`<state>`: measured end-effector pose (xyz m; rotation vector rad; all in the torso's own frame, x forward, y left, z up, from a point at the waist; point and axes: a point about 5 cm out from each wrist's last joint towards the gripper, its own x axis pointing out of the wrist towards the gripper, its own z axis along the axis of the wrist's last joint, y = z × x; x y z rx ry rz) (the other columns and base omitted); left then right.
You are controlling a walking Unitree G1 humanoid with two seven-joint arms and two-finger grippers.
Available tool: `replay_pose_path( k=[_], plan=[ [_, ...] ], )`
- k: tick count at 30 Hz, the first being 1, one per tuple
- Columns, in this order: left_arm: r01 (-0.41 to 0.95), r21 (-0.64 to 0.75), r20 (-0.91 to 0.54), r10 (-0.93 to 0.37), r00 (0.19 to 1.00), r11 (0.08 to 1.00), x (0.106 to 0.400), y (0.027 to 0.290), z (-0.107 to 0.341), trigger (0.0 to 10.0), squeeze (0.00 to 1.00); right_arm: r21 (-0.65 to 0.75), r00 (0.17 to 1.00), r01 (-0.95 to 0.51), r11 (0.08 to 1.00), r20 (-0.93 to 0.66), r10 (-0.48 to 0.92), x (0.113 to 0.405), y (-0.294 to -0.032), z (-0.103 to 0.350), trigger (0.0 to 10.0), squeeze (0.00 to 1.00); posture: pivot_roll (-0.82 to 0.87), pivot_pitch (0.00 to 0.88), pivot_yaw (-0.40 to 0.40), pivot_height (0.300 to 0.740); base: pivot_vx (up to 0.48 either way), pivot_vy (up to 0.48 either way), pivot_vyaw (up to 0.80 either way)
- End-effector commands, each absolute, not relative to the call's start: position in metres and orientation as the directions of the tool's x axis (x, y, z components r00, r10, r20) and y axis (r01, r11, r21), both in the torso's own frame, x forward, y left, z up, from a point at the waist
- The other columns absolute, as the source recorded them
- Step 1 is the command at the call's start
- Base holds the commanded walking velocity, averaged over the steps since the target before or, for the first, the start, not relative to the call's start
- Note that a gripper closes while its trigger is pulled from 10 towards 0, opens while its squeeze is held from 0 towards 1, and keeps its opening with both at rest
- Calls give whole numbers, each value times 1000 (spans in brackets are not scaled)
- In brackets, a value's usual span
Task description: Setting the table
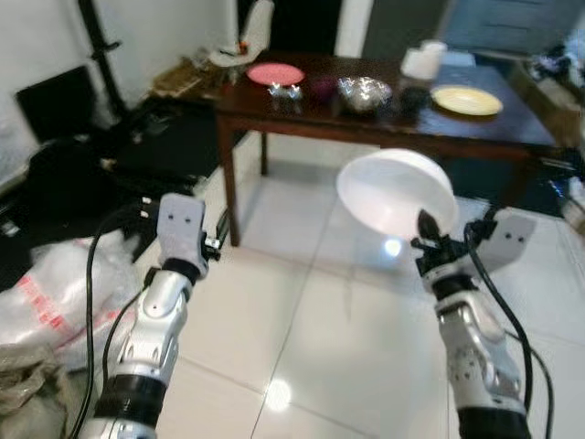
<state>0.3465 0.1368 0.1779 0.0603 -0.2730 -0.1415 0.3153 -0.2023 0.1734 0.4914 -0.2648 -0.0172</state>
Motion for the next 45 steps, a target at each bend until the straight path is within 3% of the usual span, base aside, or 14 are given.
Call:
replay_pose_path(
  k=[1,8,22,45],
  plan=[
    [162,99,340,-187,922,982,345,126,199,10000,0,517,946,-80,852,309,-99,313,-203,191,10000,0,-140,0,74,740,480,0,-756],
    [222,91,344,-240,908,971,340,110,206,10000,0,515,947,-77,854,305,-98,304,-202,196,10000,0,-149,0,82,740,480,0,-216],
    [236,90,318,-253,914,968,337,106,202,10000,0,545,952,-21,838,267,-150,301,-214,197,10000,0,-148,0,90,740,480,0,0],
    [248,86,297,-262,918,965,336,104,201,10000,0,545,958,1,839,241,-157,299,-216,196,10000,0,-156,0,93,740,480,0,-765]
  ],
)
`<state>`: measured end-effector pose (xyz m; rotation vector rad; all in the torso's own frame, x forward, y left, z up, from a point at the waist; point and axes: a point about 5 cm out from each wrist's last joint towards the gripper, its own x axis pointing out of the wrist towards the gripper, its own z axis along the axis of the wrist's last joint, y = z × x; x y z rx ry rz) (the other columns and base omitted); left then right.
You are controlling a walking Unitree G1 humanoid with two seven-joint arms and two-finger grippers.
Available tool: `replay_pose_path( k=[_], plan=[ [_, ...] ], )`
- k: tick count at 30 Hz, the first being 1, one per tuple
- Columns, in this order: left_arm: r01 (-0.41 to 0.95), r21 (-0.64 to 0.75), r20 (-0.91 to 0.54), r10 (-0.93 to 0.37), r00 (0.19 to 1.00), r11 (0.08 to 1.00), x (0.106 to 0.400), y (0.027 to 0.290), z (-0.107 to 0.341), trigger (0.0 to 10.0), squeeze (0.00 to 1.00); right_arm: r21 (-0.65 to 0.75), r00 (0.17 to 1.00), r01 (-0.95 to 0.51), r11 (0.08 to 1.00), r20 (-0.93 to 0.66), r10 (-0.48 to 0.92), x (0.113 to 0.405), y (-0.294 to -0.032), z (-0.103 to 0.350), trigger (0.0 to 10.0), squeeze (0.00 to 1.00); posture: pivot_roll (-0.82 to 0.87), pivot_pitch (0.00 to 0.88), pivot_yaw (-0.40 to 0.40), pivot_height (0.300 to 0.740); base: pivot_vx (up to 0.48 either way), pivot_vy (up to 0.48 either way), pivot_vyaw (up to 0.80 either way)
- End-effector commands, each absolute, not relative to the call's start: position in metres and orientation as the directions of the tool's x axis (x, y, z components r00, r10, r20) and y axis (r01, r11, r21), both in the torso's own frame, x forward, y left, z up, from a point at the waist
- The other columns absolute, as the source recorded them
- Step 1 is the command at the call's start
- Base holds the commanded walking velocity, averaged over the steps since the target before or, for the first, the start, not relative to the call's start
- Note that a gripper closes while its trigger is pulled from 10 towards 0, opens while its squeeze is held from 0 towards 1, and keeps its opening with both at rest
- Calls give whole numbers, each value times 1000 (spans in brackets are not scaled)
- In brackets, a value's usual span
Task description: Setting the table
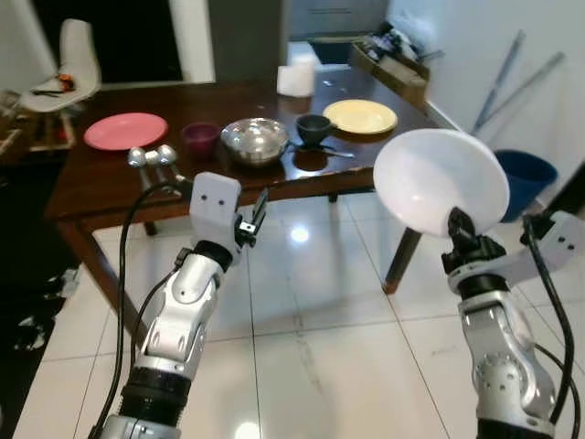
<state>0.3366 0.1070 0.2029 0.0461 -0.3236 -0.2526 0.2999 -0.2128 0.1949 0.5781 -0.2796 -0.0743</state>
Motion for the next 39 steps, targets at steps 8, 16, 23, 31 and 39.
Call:
replay_pose_path(
  k=[8,16,23,31,39],
  plan=[
    [251,82,294,-264,918,964,336,103,200,10000,0,546,957,7,838,239,-164,297,-218,196,10000,0,-161,0,95,740,480,0,-770],
    [255,81,294,-267,918,964,336,102,200,10000,0,541,956,13,841,239,-168,296,-219,197,10000,0,-163,0,95,740,480,0,-748],
    [248,77,291,-260,921,966,336,102,200,10000,0,467,962,-39,883,257,-94,296,-212,201,10000,0,-163,0,92,740,480,0,0],
    [205,37,299,-207,931,978,339,110,204,10000,0,446,922,-356,821,313,229,292,-166,215,10000,0,-155,0,83,740,480,0,0],
    [206,41,311,-208,927,978,338,109,207,10000,0,404,929,-351,845,261,262,292,-164,205,10000,0,-154,0,80,740,480,0,0]
  ],
)
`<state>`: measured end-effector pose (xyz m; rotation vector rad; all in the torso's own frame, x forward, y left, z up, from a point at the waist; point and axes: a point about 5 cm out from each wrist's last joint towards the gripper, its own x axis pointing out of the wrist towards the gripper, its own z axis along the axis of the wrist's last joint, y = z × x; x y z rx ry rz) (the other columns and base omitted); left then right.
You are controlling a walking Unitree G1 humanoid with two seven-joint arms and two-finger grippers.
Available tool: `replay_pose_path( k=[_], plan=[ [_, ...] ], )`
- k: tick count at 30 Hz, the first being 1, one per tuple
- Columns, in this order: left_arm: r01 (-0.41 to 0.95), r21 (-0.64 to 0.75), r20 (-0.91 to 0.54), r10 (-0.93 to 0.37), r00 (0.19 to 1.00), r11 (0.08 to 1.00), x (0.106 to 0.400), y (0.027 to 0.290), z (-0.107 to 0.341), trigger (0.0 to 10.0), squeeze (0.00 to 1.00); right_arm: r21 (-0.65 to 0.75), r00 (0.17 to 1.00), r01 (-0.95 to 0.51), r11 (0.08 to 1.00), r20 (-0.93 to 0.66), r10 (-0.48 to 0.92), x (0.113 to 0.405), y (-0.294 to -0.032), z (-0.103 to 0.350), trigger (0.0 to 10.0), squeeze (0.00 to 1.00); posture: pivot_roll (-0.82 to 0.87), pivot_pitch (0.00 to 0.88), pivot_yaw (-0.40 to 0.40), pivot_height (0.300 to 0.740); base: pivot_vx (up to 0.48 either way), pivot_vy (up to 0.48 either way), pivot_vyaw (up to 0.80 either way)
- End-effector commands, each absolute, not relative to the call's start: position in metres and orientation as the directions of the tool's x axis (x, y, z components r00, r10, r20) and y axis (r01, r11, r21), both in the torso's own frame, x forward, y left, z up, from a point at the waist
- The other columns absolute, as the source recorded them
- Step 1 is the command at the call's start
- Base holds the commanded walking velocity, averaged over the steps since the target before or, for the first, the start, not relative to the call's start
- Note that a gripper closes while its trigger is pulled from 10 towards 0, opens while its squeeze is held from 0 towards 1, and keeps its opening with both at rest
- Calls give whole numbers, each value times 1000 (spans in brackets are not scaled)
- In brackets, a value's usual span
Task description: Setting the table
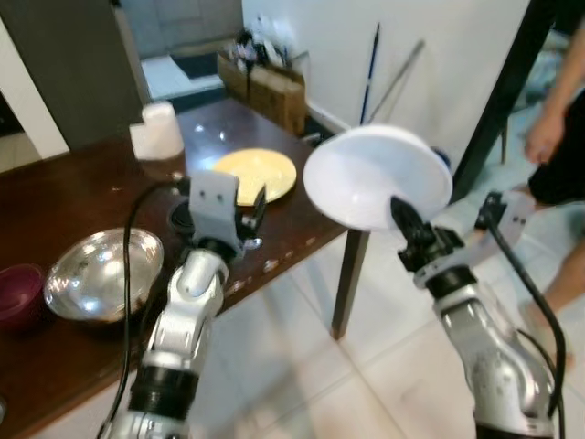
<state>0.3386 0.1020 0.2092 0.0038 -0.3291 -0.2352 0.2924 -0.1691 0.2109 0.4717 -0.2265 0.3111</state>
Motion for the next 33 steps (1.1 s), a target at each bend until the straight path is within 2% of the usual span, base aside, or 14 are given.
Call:
replay_pose_path(
  k=[1,5,9,12,18,19,25,32,33],
  plan=[
    [209,50,318,-214,923,977,338,109,208,10000,0,395,942,-319,861,233,243,293,-170,199,10000,0,-156,0,80,740,480,0,0],
    [217,85,333,-233,914,972,338,110,213,10000,0,441,963,-261,859,183,199,295,-182,188,10000,0,-159,0,82,740,432,0,0],
    [232,156,376,-275,885,960,337,123,229,10000,0,531,969,-245,811,155,192,296,-186,182,10000,0,-154,0,87,740,0,0,0],
    [251,257,402,-339,851,933,334,143,249,10000,0,616,972,-235,752,147,184,303,-190,181,10000,0,-144,0,87,740,0,0,0],
    [247,309,437,-368,821,919,328,167,280,10000,0,761,971,-234,605,156,179,325,-199,181,10000,0,-113,0,86,740,0,0,0],
    [247,309,437,-368,821,919,328,167,280,10000,0,761,971,-234,605,156,179,325,-199,181,10000,0,-113,0,86,740,0,0,0],
    [282,332,450,-414,791,900,314,167,295,10000,0,864,971,-135,485,17,239,348,-173,162,10000,0,-68,0,78,740,0,0,0],
    [297,331,432,-423,796,896,310,166,292,10000,0,900,955,-70,431,-65,291,354,-156,143,10000,0,-35,0,73,740,0,0,0],
    [303,331,420,-427,801,894,307,166,292,10000,0,914,943,-57,401,-83,323,354,-147,136,10000,0,-22,0,72,740,0,0,0]
  ],
)
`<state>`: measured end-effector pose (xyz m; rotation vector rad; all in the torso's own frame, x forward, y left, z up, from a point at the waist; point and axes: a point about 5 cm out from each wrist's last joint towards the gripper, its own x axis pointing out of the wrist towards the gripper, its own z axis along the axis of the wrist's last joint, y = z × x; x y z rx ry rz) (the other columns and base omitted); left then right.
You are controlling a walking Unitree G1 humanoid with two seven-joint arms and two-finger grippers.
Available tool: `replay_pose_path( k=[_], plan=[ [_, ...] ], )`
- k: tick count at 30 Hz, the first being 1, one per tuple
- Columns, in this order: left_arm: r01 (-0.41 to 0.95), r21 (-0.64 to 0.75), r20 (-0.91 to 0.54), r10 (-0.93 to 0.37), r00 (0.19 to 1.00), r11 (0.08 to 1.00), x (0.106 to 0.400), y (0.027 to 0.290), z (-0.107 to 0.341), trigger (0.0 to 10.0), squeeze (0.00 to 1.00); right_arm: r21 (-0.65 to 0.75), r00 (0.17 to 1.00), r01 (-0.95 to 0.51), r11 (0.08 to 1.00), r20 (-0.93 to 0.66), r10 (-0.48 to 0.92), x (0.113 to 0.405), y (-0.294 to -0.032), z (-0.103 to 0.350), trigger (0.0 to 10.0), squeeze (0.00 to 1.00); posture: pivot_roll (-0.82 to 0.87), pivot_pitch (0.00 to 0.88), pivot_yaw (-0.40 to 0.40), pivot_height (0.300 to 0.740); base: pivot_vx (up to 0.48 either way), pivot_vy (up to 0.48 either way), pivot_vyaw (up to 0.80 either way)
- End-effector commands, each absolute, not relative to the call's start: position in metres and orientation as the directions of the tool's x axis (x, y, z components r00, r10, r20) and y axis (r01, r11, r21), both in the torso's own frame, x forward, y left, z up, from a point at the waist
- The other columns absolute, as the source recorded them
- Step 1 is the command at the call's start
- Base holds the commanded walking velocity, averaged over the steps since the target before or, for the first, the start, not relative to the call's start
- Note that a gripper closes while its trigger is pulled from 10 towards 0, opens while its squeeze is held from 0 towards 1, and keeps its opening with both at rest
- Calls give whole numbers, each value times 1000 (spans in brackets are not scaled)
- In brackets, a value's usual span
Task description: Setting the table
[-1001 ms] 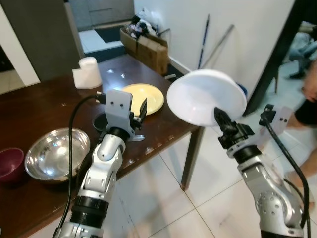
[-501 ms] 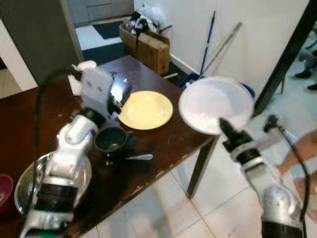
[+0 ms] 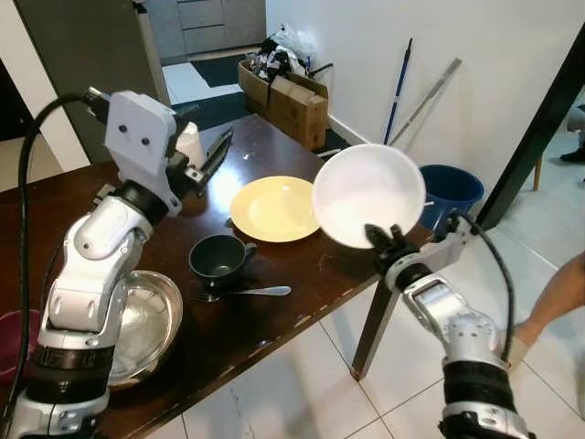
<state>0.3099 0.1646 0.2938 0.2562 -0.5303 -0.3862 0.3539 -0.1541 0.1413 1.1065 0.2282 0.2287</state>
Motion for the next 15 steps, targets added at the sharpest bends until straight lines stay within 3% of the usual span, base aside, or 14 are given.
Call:
replay_pose_path(
  k=[1,14,15],
  plan=[
    [305,331,416,-428,802,893,306,167,292,10000,0,919,938,-50,391,-91,334,354,-144,132,10000,0,-13,3,74,740,0,0,0],
    [313,347,372,-436,820,884,296,173,295,10000,0,946,900,18,324,-156,406,349,-114,106,10000,4,49,40,88,740,0,0,0],
    [313,347,371,-436,820,884,295,173,296,10000,0,948,900,17,318,-153,407,348,-113,106,10000,94,49,39,89,740,0,0,0]
  ],
)
